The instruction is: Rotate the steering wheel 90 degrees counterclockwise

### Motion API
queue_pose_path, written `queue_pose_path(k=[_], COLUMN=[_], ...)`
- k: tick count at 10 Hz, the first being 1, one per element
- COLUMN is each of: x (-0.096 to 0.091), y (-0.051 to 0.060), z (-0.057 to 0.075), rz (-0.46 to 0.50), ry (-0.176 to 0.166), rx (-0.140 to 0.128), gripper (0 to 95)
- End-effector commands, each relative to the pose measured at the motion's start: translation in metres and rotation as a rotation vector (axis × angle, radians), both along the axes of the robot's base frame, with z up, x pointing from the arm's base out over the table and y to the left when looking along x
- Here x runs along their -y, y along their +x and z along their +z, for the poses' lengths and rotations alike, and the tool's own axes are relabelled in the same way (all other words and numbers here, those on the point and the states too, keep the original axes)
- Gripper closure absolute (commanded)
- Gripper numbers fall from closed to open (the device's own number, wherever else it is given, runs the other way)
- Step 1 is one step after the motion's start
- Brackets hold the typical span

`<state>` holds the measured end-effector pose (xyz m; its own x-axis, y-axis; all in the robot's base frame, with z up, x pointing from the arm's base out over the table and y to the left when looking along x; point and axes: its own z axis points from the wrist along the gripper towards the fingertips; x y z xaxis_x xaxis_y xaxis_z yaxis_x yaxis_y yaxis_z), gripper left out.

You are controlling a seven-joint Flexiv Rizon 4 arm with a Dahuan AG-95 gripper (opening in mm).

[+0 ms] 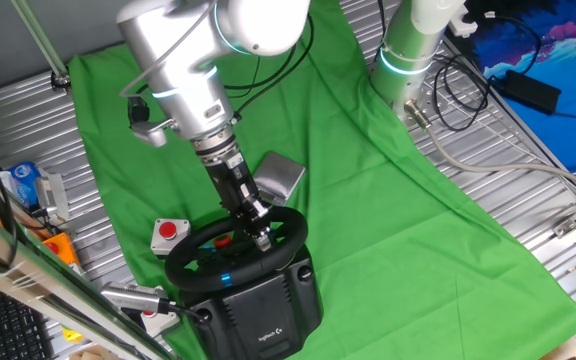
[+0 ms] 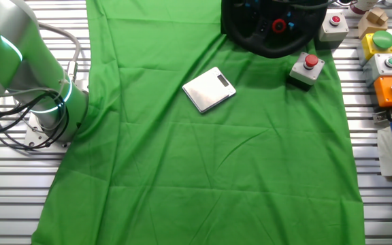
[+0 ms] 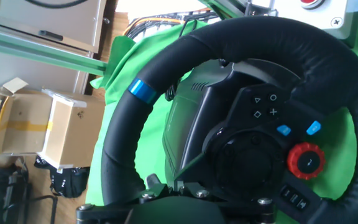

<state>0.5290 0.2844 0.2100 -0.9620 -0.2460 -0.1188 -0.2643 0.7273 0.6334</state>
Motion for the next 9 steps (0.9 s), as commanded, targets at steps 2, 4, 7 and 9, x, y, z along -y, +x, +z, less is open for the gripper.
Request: queue_pose_path(k=[2, 4, 7, 9], x=[0.003, 0.010, 0.014, 0.016], y=[-0.001, -0.004, -0.007, -0.007], z=[-0.005, -0.008, -0.010, -0.014], rz=[0.011, 0.030, 0.038, 0.047], ry=[0.014, 0.031, 0.021, 0.014], rx=[0.010, 0.024, 0.030, 0.039], gripper=[95.0, 95.0, 95.0, 95.0])
